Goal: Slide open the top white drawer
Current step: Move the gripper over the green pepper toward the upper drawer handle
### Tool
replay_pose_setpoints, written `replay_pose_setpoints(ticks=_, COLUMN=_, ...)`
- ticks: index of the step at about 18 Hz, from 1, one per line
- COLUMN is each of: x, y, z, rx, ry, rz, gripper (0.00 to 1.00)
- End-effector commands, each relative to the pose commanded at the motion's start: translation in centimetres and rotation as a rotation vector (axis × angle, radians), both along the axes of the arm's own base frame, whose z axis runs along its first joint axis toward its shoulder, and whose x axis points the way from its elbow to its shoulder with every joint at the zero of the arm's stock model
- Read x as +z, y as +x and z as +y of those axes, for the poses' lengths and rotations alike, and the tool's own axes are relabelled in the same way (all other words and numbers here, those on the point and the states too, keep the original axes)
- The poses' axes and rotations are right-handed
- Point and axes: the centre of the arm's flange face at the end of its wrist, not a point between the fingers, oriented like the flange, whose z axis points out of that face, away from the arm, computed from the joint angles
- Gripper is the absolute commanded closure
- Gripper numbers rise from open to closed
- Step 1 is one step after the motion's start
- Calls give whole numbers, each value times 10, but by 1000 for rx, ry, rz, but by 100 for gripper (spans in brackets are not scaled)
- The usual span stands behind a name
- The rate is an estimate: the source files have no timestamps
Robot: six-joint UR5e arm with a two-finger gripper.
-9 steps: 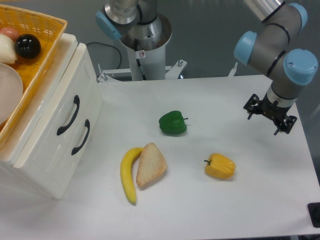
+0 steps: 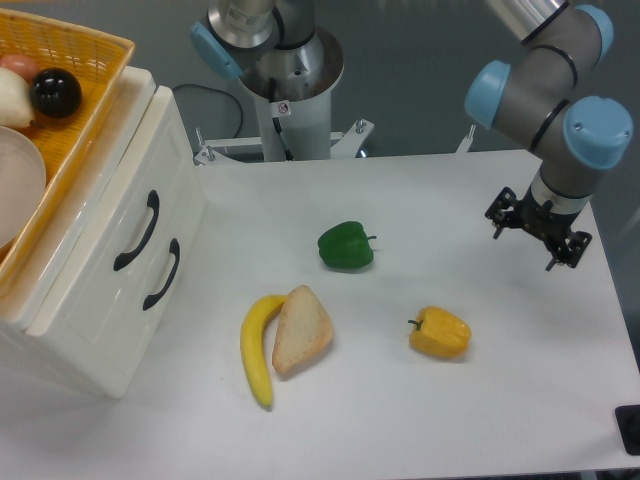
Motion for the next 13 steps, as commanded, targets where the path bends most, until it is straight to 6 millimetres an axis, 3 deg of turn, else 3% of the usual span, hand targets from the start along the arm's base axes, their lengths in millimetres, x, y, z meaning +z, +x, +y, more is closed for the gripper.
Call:
replay_pose_setpoints(ticks=3, x=-8, y=14, z=-4, rx=41, ry=22, rz=-8, gripper=0)
replay_pose_setpoints(ticks=6, x=-12, y=45, z=-3, rx=60, ry=151, rz=-88, gripper=0)
replay_pose_setpoints(ticks=10, x=8, y=53, z=1, rx=346, ry=189, rz=-134, gripper=0)
replay_pose_setpoints(ticks=13, x=24, y=68, z=14, rx=326, ry=190, rz=-117, gripper=0)
